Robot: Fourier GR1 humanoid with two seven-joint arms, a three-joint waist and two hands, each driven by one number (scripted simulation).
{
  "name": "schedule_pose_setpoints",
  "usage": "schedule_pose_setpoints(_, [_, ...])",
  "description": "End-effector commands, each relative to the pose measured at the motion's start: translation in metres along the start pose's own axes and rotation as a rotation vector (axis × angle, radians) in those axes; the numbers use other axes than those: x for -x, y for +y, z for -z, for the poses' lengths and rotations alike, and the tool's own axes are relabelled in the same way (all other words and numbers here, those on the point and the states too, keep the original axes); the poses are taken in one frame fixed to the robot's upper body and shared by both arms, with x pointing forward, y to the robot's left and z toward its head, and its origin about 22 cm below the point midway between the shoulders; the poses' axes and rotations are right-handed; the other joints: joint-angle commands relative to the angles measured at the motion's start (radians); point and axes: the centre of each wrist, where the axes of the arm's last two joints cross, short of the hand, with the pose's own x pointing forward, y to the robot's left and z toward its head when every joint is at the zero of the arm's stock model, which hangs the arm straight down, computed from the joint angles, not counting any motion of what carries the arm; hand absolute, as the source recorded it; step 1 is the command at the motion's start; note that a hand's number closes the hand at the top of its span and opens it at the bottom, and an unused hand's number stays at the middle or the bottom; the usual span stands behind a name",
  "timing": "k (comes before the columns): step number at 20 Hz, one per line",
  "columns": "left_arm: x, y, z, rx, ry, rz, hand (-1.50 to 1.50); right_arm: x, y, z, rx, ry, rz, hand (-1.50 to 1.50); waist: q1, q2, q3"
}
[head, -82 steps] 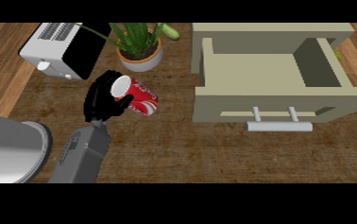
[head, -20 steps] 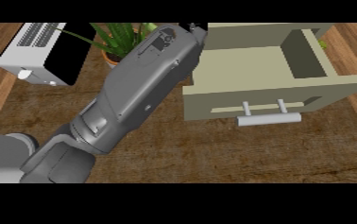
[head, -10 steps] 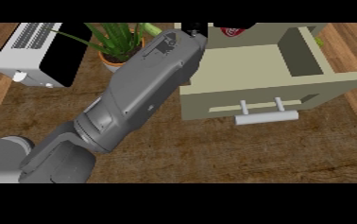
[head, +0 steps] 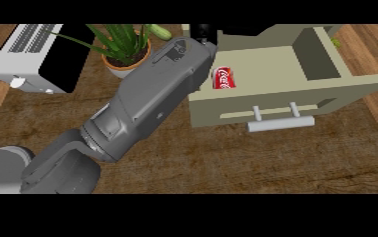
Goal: Pick up the can, place it into the drawer and close the drawer
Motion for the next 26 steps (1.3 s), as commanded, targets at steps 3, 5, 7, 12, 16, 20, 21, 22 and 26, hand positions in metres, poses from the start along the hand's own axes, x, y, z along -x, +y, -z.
schedule_pose_setpoints(3, [0.006,0.001,-0.001,-0.012,-0.002,-0.007,-1.5,0.0,0.007,0.008,0.019,0.002,-0.011,-1.5,0.01,0.001,-0.001])
schedule_pose_setpoints(5, [0.006,-0.002,-0.004,-0.01,-0.003,-0.012,-1.5,-0.001,0.003,0.014,0.01,-0.014,-0.004,-1.5,0.005,0.001,0.0])
schedule_pose_setpoints(7, [0.015,0.003,-0.003,-0.015,-0.007,-0.025,-1.5,-0.011,0.012,0.009,-0.004,-0.031,-0.015,-1.5,0.002,0.0,-0.001])
schedule_pose_setpoints(12, [0.005,0.002,0.001,-0.001,-0.043,-0.062,-1.5,-0.036,0.008,0.005,-0.041,-0.176,-0.306,-1.5,0.006,0.003,-0.001])
schedule_pose_setpoints(16, [0.004,-0.001,-0.003,-0.008,-0.076,-0.078,-1.5,-0.044,0.022,0.023,-0.132,-0.235,-0.338,-1.5,0.021,0.002,-0.002])
schedule_pose_setpoints(20, [-0.003,-0.006,-0.005,-0.002,-0.109,-0.089,-1.5,-0.035,0.032,0.032,-0.142,-0.303,-0.406,-1.5,0.043,-0.001,-0.001])
schedule_pose_setpoints(21, [-0.004,-0.003,-0.002,0.01,-0.107,-0.107,-1.5,-0.041,0.035,0.033,-0.158,-0.308,-0.458,-1.5,0.062,-0.004,-0.002])
schedule_pose_setpoints(22, [-0.009,-0.01,-0.008,0.009,-0.124,-0.084,-1.5,-0.035,0.037,0.044,-0.164,-0.294,-0.496,-1.5,0.063,-0.002,-0.001])
schedule_pose_setpoints(26, [-0.037,-0.015,0.001,-0.016,-0.114,-0.104,-1.5,-0.031,0.056,0.063,-0.191,-0.297,-0.571,-1.5,0.077,0.001,-0.001])
